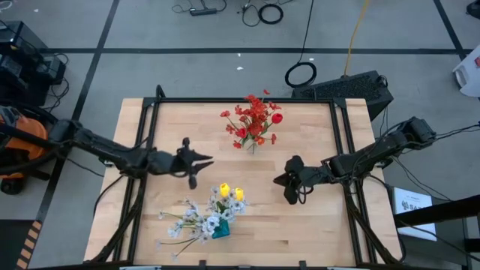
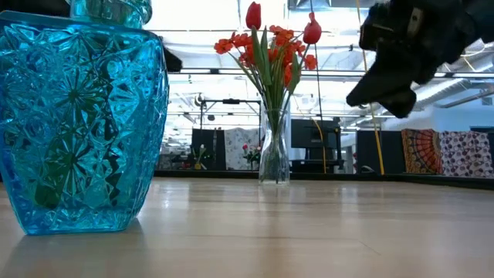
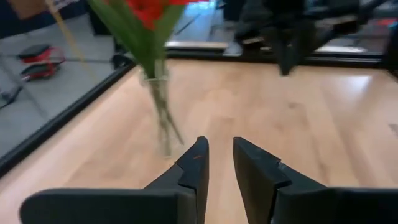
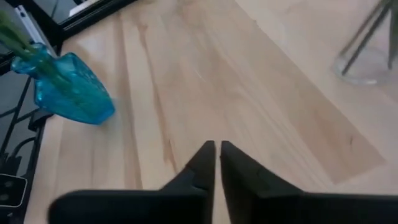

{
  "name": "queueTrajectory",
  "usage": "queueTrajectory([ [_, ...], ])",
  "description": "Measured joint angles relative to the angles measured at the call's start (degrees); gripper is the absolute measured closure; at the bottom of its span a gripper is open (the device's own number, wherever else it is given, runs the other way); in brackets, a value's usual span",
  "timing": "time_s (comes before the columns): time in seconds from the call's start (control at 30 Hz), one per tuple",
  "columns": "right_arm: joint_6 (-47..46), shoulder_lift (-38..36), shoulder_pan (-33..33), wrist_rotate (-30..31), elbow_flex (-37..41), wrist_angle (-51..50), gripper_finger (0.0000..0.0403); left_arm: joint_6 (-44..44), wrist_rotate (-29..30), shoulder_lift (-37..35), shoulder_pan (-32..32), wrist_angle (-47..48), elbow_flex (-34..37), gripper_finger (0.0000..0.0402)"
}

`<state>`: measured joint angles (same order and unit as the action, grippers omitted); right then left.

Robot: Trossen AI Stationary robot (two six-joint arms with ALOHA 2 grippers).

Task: Sort flowers into vase by color
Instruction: Return to Home Position

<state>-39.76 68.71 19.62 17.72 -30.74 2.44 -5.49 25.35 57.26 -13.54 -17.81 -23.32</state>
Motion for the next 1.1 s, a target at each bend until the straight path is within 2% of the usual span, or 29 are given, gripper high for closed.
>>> queueTrajectory([
  [0.07, 1.28, 0.00, 0.00, 0.07, -0.71, -0.02, 0.0395, 0.52, 0.00, -0.86, -1.95, -3.36, 2.82, 0.0326],
  [0.2, 0.21, 0.00, -0.46, 0.20, -1.64, -0.04, 0.0386, 3.05, -0.61, -2.75, -4.26, -10.82, 8.24, 0.0339],
  [0.33, -3.10, 0.00, -0.53, 0.23, -1.69, 0.16, 0.0396, 4.09, -6.62, -7.31, -3.48, -19.18, 14.17, 0.0357],
  [0.43, -6.80, 0.00, -0.52, 0.22, -1.69, 0.64, 0.0401, 2.81, -7.48, -12.54, -2.13, -21.77, 18.61, 0.0372],
  [0.57, -9.12, 0.00, -0.52, 0.22, -1.69, 2.35, 0.0400, 2.74, -7.71, -20.58, -0.59, -21.80, 22.81, 0.0389],
  [0.8, -9.99, 0.00, -0.50, 1.50, -1.69, 3.63, 0.0402, 2.00, -12.90, -32.95, 0.70, -10.83, 22.91, 0.0398],
  [1.1, -9.21, 0.00, -0.50, 1.94, -1.69, 3.82, 0.0402, 3.01, -13.43, -46.25, 0.72, -5.41, 22.94, 0.0399],
])
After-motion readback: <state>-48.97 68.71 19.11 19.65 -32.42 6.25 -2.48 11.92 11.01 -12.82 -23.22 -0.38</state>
